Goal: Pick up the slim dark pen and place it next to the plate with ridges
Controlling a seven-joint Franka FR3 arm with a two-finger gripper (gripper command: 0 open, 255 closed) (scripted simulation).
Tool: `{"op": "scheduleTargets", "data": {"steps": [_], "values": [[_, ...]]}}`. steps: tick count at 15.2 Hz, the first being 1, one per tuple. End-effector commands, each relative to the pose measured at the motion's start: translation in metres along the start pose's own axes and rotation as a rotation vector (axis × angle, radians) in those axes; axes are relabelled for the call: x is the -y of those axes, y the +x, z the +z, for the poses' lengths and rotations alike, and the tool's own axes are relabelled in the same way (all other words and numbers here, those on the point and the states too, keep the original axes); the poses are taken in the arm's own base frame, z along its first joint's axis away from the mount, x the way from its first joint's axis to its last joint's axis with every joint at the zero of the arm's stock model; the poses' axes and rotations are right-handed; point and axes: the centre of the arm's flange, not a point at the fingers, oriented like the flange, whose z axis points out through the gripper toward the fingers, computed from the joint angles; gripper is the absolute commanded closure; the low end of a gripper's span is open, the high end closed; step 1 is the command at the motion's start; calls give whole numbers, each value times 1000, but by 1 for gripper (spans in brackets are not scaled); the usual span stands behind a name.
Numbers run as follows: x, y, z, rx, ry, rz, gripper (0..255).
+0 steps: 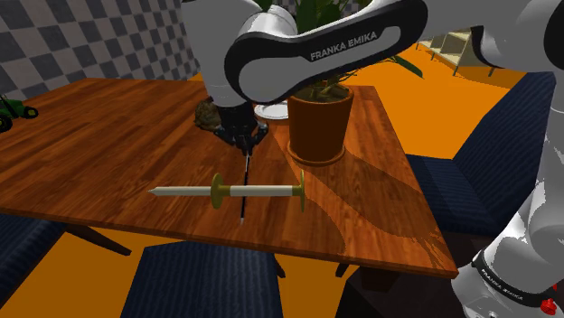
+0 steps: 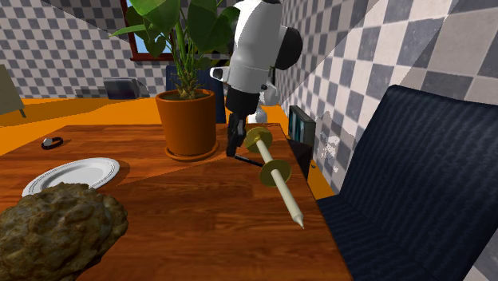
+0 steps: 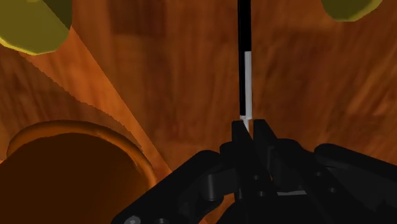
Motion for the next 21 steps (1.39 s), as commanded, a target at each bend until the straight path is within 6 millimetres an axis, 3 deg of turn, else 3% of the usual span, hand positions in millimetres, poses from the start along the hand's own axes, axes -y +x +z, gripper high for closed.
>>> {"op": "scheduleTargets", "data": {"steps": [1,2,14,21], "values": [[0,2,-10,-1,1,1,255],[0,2,-11,-1,1,1,255],[29,160,24,-1,1,1,255],[30,152,60,-1,1,1,255]]}}
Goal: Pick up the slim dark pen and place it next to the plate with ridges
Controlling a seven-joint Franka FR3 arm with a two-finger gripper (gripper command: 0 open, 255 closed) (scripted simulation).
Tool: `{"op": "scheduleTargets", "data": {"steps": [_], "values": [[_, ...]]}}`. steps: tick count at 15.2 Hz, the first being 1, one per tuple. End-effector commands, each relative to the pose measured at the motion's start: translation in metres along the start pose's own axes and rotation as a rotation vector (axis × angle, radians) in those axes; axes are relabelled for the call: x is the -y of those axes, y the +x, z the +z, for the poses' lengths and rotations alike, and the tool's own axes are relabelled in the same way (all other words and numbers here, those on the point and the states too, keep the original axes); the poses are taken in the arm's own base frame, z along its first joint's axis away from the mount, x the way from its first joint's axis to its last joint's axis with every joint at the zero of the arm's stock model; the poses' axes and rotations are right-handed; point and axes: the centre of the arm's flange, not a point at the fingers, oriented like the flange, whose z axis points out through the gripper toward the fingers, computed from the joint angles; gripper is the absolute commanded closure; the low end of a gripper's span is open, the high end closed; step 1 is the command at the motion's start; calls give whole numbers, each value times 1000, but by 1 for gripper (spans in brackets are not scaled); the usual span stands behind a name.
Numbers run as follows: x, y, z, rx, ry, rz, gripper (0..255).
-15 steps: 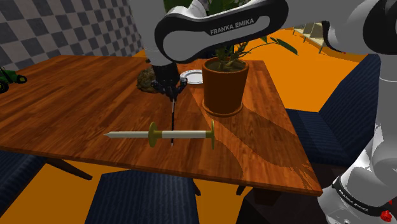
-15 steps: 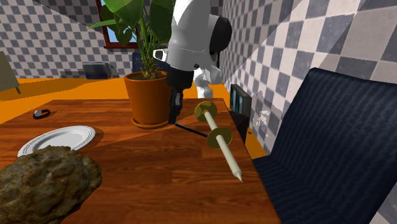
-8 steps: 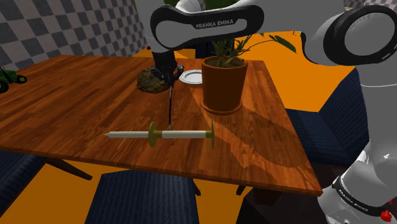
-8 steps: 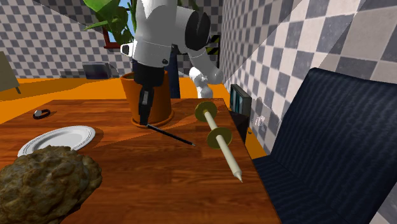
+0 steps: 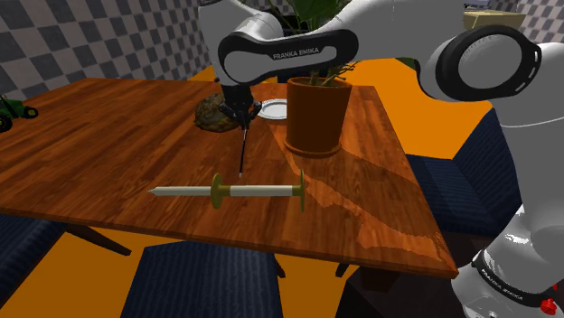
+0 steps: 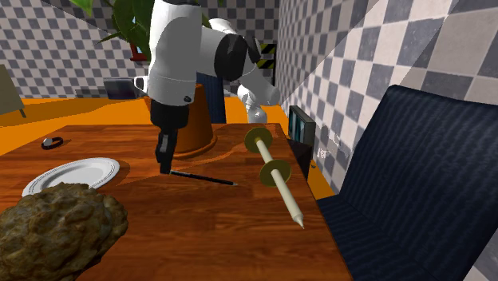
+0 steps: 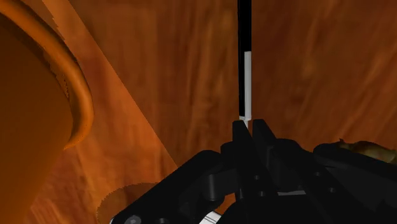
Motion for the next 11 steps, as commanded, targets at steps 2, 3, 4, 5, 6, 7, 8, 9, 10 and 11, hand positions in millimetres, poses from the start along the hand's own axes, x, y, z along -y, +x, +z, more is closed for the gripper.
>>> {"op": "scheduleTargets", "data": {"steps": [2,3,4,5,6,7,8,9,10,11], "values": [[-1,-2,24,6,-11,4,255],[-1,-3,29,6,-11,4,255],[-1,-5,34,6,-11,4,255],[-1,-6,39,6,-11,4,255],[-1,-7,44,6,-11,4,255],[0,-8,49,6,-11,4,255],[0,-9,53,6,-11,4,255],[0,-9,53,6,-11,4,255],[0,-9,53,6,-11,4,255],[0,-9,53,6,-11,4,255]]}}
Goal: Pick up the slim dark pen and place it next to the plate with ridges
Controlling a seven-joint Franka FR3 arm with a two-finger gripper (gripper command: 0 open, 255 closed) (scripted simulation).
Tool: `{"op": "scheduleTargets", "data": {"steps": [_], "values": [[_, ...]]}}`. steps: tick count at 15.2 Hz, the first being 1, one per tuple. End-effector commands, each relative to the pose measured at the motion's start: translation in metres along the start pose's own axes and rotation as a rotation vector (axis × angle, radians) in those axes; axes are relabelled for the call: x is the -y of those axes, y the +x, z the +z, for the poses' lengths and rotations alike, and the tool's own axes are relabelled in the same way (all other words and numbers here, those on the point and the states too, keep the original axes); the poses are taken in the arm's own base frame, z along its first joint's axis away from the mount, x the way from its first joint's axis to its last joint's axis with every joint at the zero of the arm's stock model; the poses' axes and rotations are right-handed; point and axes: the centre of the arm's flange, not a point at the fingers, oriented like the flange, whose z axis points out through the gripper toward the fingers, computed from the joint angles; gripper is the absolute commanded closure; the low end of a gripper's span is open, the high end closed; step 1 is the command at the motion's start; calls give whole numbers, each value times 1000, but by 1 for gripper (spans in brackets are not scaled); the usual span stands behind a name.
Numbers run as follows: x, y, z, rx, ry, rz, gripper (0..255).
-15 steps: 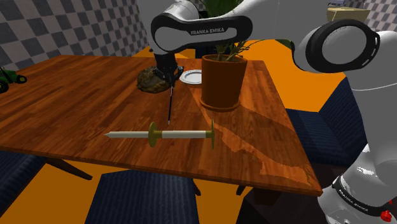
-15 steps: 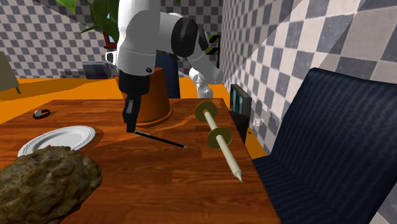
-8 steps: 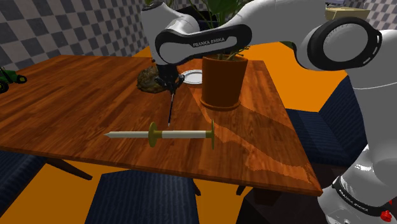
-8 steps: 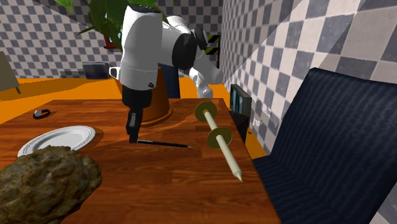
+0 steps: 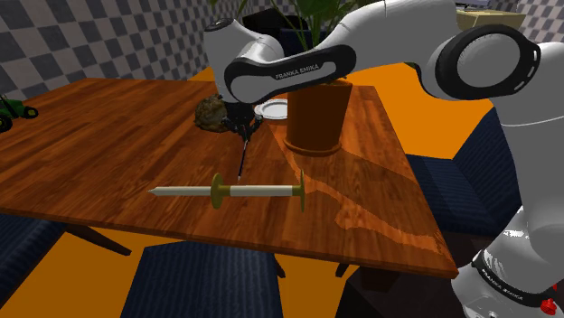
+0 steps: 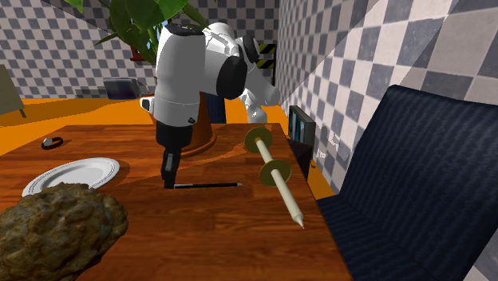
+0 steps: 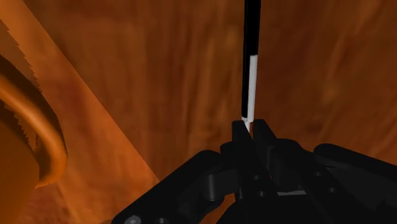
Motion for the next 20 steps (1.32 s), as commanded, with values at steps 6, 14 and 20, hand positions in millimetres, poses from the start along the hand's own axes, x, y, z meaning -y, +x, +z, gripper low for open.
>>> {"op": "scheduleTargets", "data": {"steps": [6,14,20], "values": [[-2,1,12,8,-14,5,0],[-1,4,-39,7,-14,5,0],[-1,4,-39,7,-14,5,0]]}}
